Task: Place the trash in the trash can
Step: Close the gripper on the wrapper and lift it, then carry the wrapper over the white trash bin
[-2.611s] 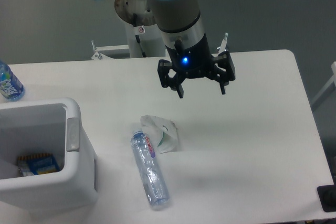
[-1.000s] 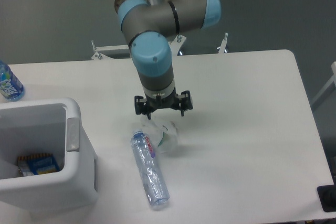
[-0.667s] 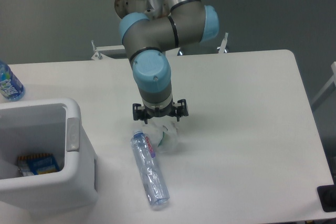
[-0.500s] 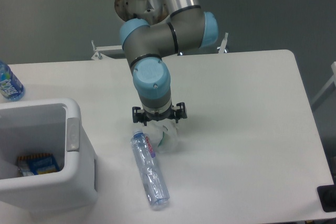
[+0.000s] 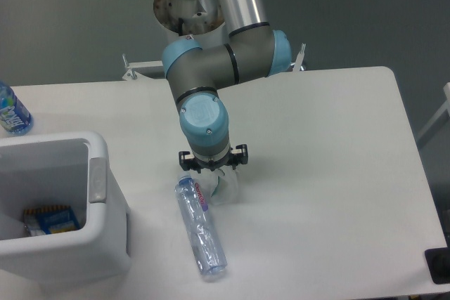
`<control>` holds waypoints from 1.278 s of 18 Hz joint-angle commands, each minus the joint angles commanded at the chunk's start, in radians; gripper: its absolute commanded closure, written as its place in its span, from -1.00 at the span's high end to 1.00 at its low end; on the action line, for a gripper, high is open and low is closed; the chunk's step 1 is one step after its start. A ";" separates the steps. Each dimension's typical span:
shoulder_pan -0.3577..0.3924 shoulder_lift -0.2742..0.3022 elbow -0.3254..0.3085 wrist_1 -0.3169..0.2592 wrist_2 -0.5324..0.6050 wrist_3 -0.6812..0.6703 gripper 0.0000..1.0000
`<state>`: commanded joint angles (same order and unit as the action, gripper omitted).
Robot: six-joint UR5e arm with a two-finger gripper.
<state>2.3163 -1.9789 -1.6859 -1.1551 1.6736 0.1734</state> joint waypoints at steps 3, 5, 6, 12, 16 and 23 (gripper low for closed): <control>0.000 0.009 0.000 0.002 0.000 0.000 -0.90; 0.000 0.023 0.000 0.002 0.000 0.000 -0.96; 0.000 0.034 0.000 0.000 0.000 0.000 -0.98; 0.017 0.103 0.008 -0.005 0.000 0.012 -1.00; 0.060 0.169 0.072 -0.014 -0.015 0.012 -1.00; 0.207 0.264 0.190 -0.012 -0.319 -0.005 -1.00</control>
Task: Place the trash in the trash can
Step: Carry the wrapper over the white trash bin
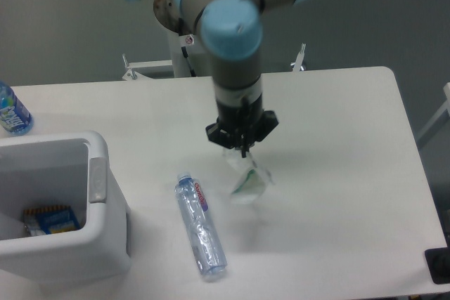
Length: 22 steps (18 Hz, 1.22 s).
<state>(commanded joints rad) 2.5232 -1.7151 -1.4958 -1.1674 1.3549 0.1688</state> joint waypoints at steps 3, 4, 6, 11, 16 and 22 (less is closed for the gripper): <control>0.022 0.011 0.054 0.008 -0.106 -0.084 -1.00; 0.028 0.011 0.064 0.009 -0.146 -0.101 -1.00; 0.032 0.015 0.072 0.009 -0.219 -0.103 -1.00; 0.019 0.043 0.068 0.009 -0.390 -0.104 -1.00; -0.026 0.049 0.066 0.009 -0.508 -0.104 -1.00; -0.127 0.052 0.062 0.057 -0.508 -0.141 -1.00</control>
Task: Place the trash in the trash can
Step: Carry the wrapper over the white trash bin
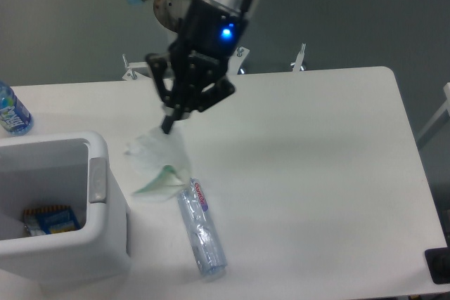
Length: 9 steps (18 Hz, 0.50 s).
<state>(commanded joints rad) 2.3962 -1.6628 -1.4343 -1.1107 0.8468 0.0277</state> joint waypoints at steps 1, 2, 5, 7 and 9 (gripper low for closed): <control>-0.015 -0.003 0.000 0.006 0.002 -0.003 -1.00; -0.029 -0.003 0.000 0.006 0.002 -0.005 -1.00; -0.068 -0.011 -0.003 0.008 0.003 -0.006 -1.00; -0.088 -0.020 -0.003 0.009 0.003 -0.006 -1.00; -0.115 -0.040 0.000 0.012 0.003 -0.005 -1.00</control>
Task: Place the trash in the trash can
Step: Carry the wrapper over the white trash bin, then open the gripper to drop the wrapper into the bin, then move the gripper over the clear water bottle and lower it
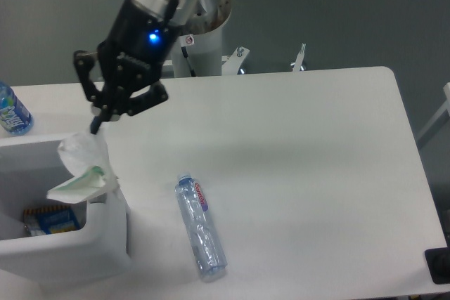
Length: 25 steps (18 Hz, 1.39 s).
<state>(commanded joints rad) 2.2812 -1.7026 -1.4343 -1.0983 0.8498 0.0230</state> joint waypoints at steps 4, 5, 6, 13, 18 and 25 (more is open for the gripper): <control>-0.052 -0.032 0.000 0.002 0.003 0.006 -1.00; -0.064 -0.041 -0.001 0.005 0.006 0.006 -1.00; -0.072 -0.048 -0.002 0.005 0.006 0.006 -0.98; -0.081 -0.071 0.006 0.009 0.032 0.047 0.92; -0.080 -0.066 0.015 0.014 0.217 0.045 1.00; 0.017 -0.063 0.038 0.014 0.411 0.041 1.00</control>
<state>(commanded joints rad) 2.2977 -1.7656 -1.3960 -1.0845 1.2609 0.0644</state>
